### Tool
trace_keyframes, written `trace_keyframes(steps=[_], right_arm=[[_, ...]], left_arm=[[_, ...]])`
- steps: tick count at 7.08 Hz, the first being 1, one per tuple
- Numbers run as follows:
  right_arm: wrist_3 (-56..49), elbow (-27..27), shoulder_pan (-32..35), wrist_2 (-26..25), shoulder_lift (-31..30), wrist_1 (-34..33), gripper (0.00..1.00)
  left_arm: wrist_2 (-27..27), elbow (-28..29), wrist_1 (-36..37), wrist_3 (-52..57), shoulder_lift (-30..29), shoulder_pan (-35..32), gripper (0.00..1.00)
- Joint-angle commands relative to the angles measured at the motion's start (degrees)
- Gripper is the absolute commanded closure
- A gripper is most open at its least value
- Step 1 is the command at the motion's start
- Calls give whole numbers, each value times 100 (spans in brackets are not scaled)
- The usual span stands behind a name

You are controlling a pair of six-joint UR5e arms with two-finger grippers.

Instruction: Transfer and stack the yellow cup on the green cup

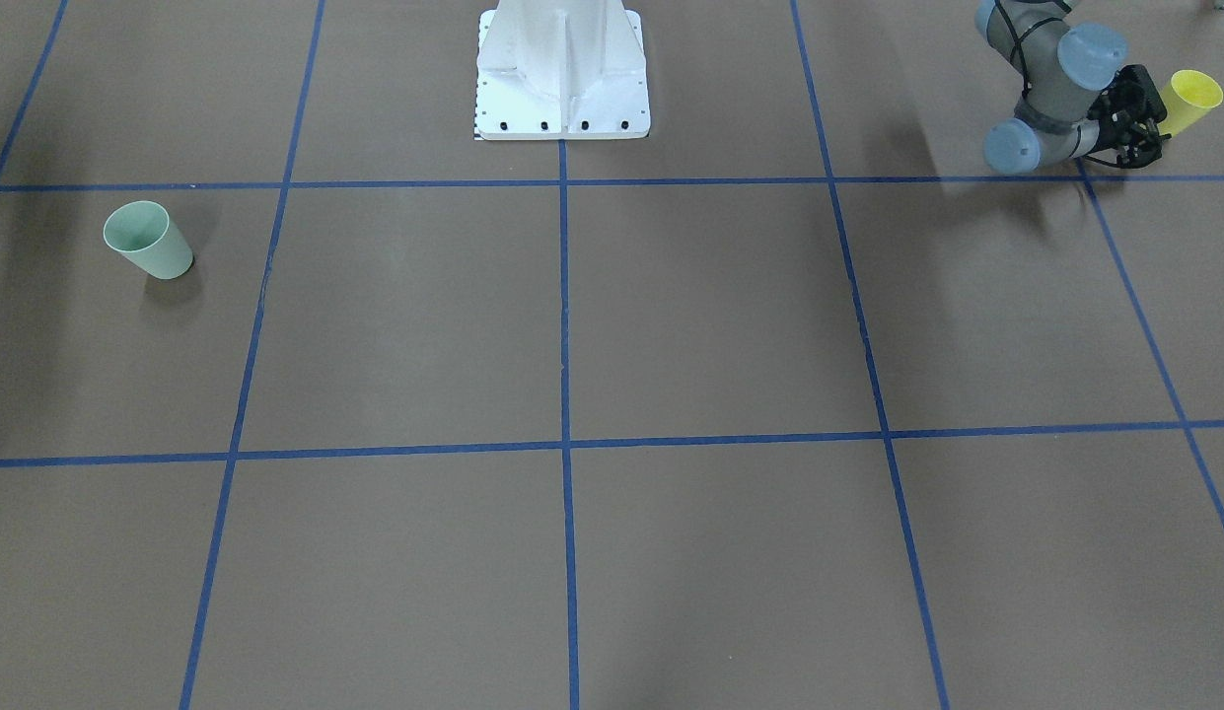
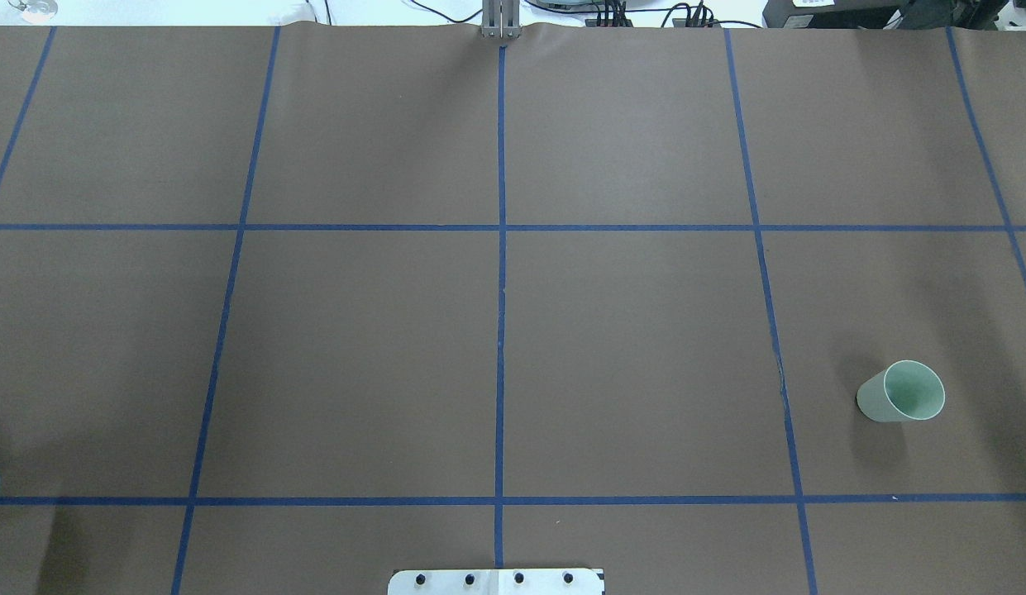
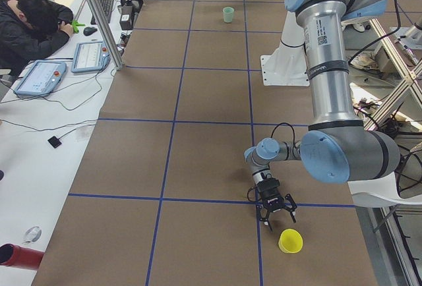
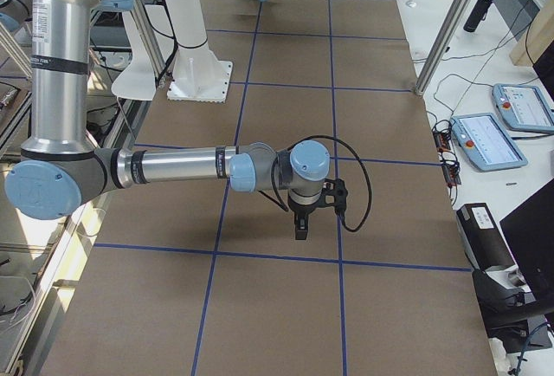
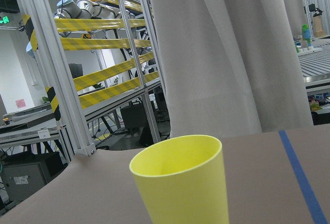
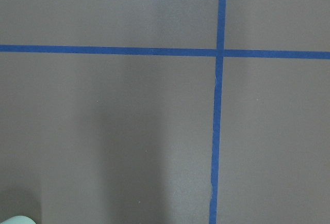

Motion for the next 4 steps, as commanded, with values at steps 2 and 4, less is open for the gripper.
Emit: trace_keyframes(steps=[2, 4], right_arm=[[0, -5, 0, -6, 0, -9, 0], [0, -13, 0, -6, 0, -9, 0]], left_arm=[[21, 484, -238, -6, 19, -3, 0], [39, 626, -361, -6, 37, -3, 0]])
